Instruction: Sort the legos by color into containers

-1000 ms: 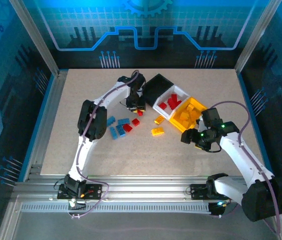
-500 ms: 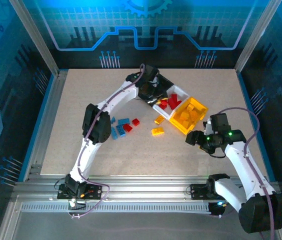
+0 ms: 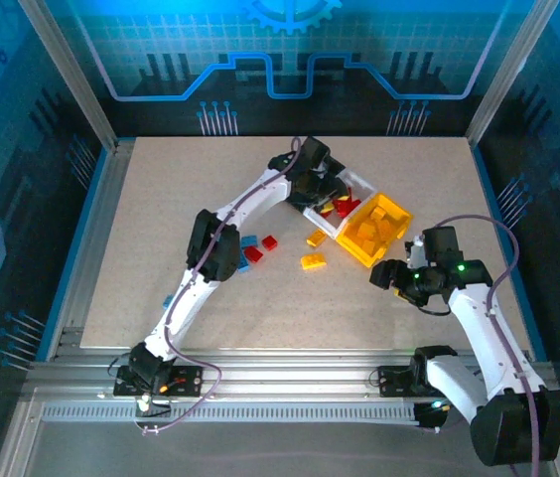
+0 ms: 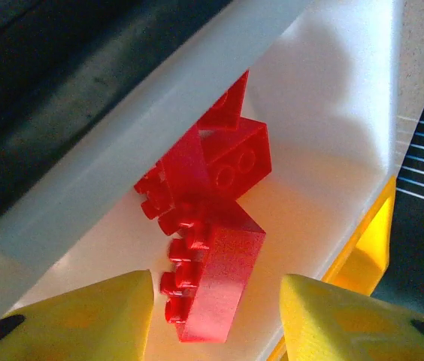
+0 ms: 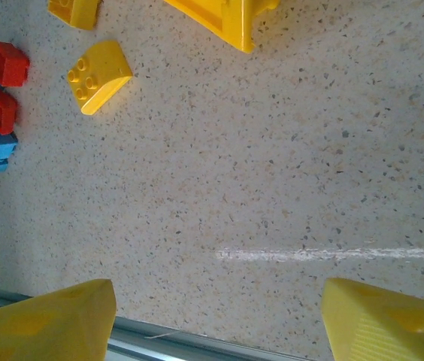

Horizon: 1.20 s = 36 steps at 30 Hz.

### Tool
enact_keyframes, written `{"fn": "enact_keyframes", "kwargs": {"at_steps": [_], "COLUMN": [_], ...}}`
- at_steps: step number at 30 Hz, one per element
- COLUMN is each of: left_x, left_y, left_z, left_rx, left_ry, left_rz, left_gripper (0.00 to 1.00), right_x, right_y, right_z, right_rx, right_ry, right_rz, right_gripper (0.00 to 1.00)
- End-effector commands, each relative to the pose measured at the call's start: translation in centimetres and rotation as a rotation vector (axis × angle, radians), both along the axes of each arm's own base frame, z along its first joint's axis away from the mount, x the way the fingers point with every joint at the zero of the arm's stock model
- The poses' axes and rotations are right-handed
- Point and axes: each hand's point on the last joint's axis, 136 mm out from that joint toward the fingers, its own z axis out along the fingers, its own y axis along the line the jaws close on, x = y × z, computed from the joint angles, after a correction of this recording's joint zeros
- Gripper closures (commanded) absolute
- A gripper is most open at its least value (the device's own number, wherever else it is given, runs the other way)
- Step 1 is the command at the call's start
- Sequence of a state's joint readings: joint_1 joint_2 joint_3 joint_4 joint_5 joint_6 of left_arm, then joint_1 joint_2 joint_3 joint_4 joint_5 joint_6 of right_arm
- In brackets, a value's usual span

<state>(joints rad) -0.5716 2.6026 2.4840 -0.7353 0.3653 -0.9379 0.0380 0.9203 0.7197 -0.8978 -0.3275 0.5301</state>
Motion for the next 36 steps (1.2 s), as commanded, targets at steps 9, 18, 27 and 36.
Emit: {"fn": "enact_keyframes", "kwargs": {"at_steps": [9,18,27,36], "left_x": [-4.1,-10.6,-12.4,-10.6], "left_y": [3.6,14.8,18.9,19.3], "left_z": [6.4,3.2,-1.1,-3.3], "left_rx": [0.137,0.628,0.641,0.626], "left_ry": [-0.120,-0.051,0.136,0.185], "left_rz": [-0.141,-0.263,-0.069,-0.001], "left_gripper": [0.45,0.39,0.36,0.36], "right_x": [-0.4,-0.6,-1.1,-1.3], "right_y": [0.3,0.9,1.6,1.8], "right_z": [0.5,0.2,-0.3,-0.4], "right_rx": [0.029,0.044,0.038,0.029], "right_ry": [0.003,0.018,0.035,0.036], "right_rz": [0.017,0.039,0.058,0.054], "right_gripper": [0.27,0.27,0.26,0.26]}}
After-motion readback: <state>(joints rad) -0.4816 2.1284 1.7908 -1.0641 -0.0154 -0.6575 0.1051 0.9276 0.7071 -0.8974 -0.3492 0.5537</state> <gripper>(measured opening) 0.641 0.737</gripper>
